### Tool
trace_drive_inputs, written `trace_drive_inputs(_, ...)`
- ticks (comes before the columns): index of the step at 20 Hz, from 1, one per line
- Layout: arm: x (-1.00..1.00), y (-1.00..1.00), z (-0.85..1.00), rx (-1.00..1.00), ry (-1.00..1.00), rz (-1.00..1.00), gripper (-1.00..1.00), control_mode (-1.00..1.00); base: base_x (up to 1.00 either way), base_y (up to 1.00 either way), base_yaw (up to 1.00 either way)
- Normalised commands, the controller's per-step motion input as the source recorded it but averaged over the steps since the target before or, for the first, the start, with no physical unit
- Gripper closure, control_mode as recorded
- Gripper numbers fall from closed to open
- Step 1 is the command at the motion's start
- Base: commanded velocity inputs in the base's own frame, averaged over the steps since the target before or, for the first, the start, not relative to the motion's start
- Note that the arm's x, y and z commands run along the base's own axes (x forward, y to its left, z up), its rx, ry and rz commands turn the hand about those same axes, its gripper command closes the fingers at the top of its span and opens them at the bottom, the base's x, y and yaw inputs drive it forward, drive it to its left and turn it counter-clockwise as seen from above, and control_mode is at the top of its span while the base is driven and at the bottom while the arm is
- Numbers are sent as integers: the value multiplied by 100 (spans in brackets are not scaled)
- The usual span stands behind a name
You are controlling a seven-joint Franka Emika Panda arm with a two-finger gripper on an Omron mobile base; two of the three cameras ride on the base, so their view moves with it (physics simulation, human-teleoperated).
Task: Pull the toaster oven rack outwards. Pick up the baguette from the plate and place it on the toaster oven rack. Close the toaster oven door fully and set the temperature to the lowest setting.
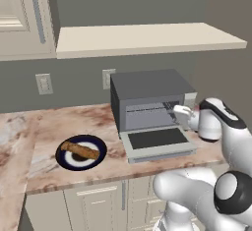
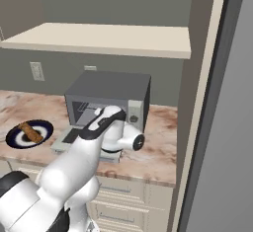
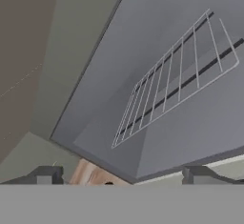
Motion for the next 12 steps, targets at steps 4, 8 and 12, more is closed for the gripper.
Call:
trace_drive_inputs(4,30,17,-22,-2,-2,-3,-100,-100,0,0,0)
trace_drive_inputs(8,27,22,-18,0,-2,-2,-100,-100,0,0,0)
trace_drive_inputs(12,30,18,-5,0,-6,-2,-100,-100,0,0,0)
